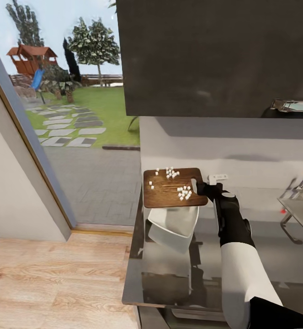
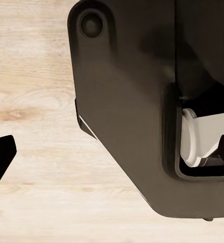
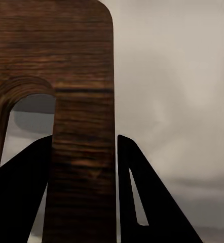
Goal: In the kitchen, take the Vidalia onion out of the sink, dice it on the chopping board with the paring knife, put the diced onion into the bowl on the countertop, then place both the paring knife and the chopping board into the sink.
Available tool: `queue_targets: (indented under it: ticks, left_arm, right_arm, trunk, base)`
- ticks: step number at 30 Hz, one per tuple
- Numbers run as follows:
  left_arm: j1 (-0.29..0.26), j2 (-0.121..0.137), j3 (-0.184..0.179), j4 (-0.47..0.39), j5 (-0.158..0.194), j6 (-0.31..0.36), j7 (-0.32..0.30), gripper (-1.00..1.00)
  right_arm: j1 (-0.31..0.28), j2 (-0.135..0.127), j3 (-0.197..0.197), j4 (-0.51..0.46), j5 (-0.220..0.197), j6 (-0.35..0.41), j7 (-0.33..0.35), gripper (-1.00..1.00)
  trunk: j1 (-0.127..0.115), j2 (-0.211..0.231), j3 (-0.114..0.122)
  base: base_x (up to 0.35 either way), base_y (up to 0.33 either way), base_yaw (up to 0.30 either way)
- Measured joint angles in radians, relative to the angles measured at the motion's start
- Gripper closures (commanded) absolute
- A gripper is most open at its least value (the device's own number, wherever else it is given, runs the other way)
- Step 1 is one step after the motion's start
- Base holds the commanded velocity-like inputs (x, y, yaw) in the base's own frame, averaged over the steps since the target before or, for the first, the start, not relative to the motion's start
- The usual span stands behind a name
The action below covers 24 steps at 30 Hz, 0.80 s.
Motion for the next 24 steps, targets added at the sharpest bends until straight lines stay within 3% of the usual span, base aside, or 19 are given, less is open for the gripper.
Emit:
queue_targets:
  ticks: [11, 24]
  left_arm:
    - [0.000, 0.000, 0.000, 0.001, 0.000, 0.000, 0.000, -1.00]
    - [0.000, 0.000, 0.000, 0.001, 0.000, 0.000, 0.000, -1.00]
  right_arm:
    - [0.000, 0.000, -0.001, 0.031, -0.002, -0.056, 0.000, 1.00]
    - [0.000, 0.000, -0.007, 0.034, -0.002, -0.063, 0.001, 1.00]
  trunk:
    - [0.000, 0.000, 0.000]
    - [0.000, 0.000, 0.000]
  base:
    - [0.000, 0.000, 0.000]
    - [0.000, 0.000, 0.000]
